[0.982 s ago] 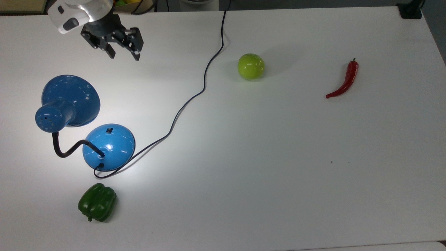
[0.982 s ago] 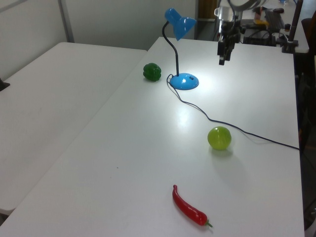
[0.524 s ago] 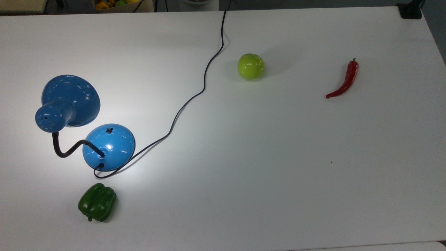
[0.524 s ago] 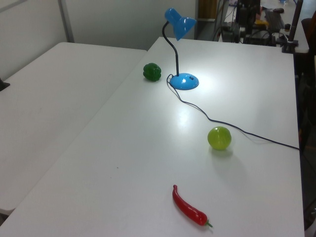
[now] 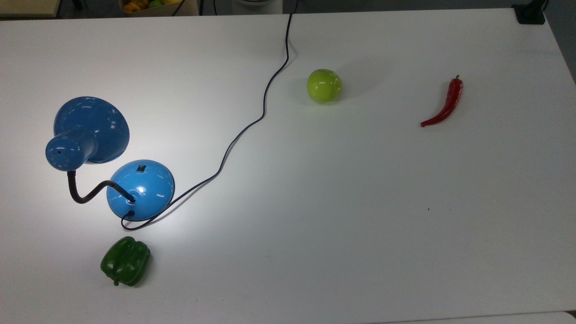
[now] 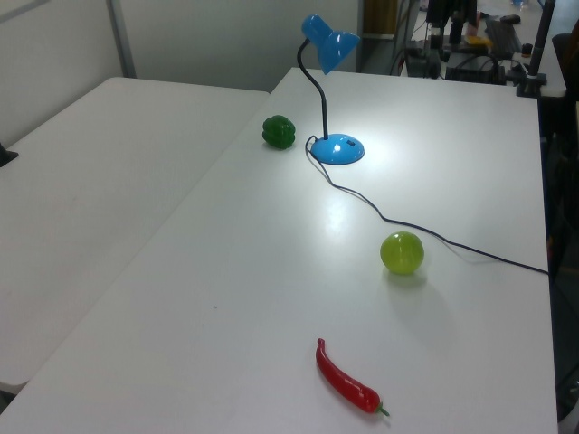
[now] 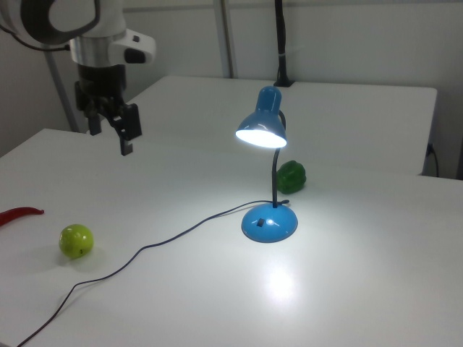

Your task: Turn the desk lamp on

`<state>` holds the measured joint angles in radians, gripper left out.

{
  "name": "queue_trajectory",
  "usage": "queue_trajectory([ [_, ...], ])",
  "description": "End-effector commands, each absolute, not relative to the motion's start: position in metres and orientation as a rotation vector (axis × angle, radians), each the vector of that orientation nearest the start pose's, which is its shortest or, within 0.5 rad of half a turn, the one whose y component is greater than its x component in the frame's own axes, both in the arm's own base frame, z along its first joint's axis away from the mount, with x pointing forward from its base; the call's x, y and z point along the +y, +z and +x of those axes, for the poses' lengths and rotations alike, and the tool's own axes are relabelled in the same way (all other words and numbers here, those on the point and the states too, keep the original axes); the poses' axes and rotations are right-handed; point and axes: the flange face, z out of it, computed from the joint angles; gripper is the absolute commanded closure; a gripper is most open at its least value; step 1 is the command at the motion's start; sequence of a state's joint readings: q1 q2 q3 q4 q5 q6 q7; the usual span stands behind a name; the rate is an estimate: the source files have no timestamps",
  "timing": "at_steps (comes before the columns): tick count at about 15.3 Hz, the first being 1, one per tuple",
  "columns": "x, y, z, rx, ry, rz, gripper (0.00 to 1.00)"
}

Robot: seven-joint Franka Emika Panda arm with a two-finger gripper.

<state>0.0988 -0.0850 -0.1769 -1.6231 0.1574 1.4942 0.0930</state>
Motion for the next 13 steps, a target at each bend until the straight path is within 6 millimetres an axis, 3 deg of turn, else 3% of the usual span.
queue_trajectory([
  [1, 0.023, 0.641, 0.533, 0.132, -0.004, -3.000, 0.00],
  [5, 0.029, 0.618, 0.549, -0.097, -0.070, -3.088, 0.00],
  [7, 0.027, 0.615, 0.553, -0.266, -0.111, -3.117, 0.00],
  [13, 0.026, 0.612, 0.561, -0.280, -0.154, -3.123, 0.00],
])
